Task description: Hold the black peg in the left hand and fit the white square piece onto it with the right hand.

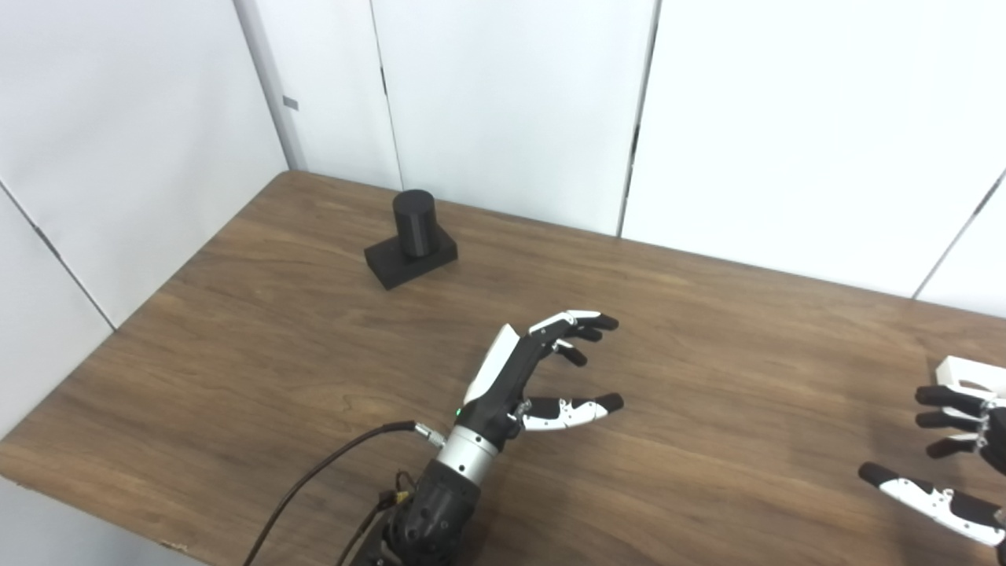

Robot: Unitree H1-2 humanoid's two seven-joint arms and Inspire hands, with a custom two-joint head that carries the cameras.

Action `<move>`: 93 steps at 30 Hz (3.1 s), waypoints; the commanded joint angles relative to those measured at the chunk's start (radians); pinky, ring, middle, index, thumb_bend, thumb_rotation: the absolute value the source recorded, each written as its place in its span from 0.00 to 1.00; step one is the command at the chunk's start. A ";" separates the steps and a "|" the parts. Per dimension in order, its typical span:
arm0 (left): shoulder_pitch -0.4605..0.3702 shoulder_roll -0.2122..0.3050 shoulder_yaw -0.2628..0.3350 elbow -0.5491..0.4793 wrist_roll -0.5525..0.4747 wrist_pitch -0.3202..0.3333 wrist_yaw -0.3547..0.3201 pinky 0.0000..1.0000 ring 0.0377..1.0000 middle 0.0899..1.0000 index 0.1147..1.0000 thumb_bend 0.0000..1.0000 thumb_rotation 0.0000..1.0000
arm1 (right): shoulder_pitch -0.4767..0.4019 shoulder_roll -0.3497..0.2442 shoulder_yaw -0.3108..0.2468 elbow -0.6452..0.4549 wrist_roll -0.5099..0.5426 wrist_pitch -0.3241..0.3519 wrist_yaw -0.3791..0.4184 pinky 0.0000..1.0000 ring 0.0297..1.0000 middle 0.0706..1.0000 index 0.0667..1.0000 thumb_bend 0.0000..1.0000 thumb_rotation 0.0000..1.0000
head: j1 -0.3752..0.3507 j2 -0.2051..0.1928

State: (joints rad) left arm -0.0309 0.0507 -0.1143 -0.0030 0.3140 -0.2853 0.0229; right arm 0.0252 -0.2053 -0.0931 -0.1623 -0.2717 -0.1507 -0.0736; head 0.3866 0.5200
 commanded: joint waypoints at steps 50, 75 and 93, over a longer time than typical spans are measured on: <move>-0.184 0.221 0.171 -0.269 0.201 0.376 -0.032 0.57 0.70 0.73 0.65 0.77 0.14 | -0.038 -0.024 -0.019 0.010 0.035 -0.043 0.001 0.39 0.55 0.61 0.56 0.56 0.00 | 0.083 -0.024; -0.354 0.398 0.257 -0.025 0.222 0.458 0.048 0.60 0.77 0.78 0.68 0.81 0.20 | -0.034 -0.021 -0.020 0.002 0.048 -0.038 0.004 0.37 0.53 0.59 0.54 0.57 0.08 | 0.073 -0.015; -0.421 0.526 0.145 0.121 0.354 0.607 0.003 0.79 0.91 0.91 0.79 1.00 0.44 | -0.028 -0.022 -0.024 -0.009 0.062 -0.035 0.006 0.36 0.52 0.59 0.54 0.58 0.09 | 0.066 0.002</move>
State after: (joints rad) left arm -0.3967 0.5358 0.0343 0.1343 0.6445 0.3079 0.0310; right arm 0.0171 -0.2150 -0.1064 -0.1336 -0.2203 -0.1648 -0.0648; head 0.4541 0.5215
